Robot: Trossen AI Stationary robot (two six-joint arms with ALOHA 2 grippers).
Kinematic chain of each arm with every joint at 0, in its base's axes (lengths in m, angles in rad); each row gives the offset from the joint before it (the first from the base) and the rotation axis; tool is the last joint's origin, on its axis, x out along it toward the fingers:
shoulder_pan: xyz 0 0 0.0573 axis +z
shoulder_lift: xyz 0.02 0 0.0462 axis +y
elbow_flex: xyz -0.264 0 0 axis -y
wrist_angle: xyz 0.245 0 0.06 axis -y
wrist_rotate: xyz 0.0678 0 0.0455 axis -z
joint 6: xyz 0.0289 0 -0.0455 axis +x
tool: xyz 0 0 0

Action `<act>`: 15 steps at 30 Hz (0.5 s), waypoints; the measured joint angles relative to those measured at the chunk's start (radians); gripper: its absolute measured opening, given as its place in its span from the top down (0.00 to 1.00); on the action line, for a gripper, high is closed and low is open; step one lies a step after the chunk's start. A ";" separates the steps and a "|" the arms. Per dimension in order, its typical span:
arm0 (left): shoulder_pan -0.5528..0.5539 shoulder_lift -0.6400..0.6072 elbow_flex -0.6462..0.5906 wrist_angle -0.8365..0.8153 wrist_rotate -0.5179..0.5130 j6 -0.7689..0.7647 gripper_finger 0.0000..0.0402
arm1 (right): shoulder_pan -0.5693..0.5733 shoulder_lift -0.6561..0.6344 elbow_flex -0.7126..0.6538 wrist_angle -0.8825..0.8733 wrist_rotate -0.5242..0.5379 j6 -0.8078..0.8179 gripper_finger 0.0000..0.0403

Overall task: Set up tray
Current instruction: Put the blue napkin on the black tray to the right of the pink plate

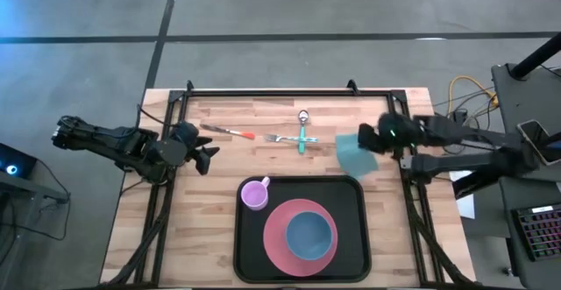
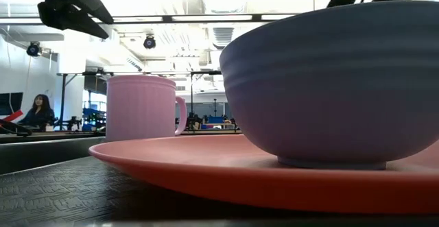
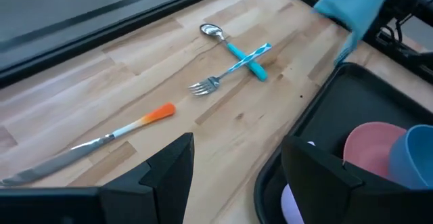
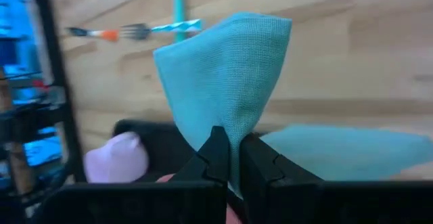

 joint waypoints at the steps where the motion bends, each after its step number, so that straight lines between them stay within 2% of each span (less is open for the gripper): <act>1: 0.000 0.000 0.000 0.000 0.000 0.008 0.49 | 0.074 -0.013 0.012 -0.012 0.058 0.055 0.98; 3: 0.000 0.000 0.000 0.000 0.001 0.020 0.49 | 0.217 -0.019 0.044 -0.064 0.173 0.159 0.98; 5: 0.000 0.000 0.000 0.000 0.006 0.033 0.49 | 0.336 -0.009 0.083 -0.150 0.237 0.262 0.98; 7: 0.000 0.000 0.000 0.000 0.007 0.042 0.49 | 0.434 0.015 0.120 -0.215 0.243 0.359 0.98; 10: 0.000 0.000 0.000 0.000 0.008 0.050 0.49 | 0.550 0.056 0.168 -0.214 0.234 0.442 0.98; 15: 0.000 0.000 0.000 0.000 0.007 0.050 0.49 | 0.655 0.137 0.273 -0.156 0.272 0.453 0.98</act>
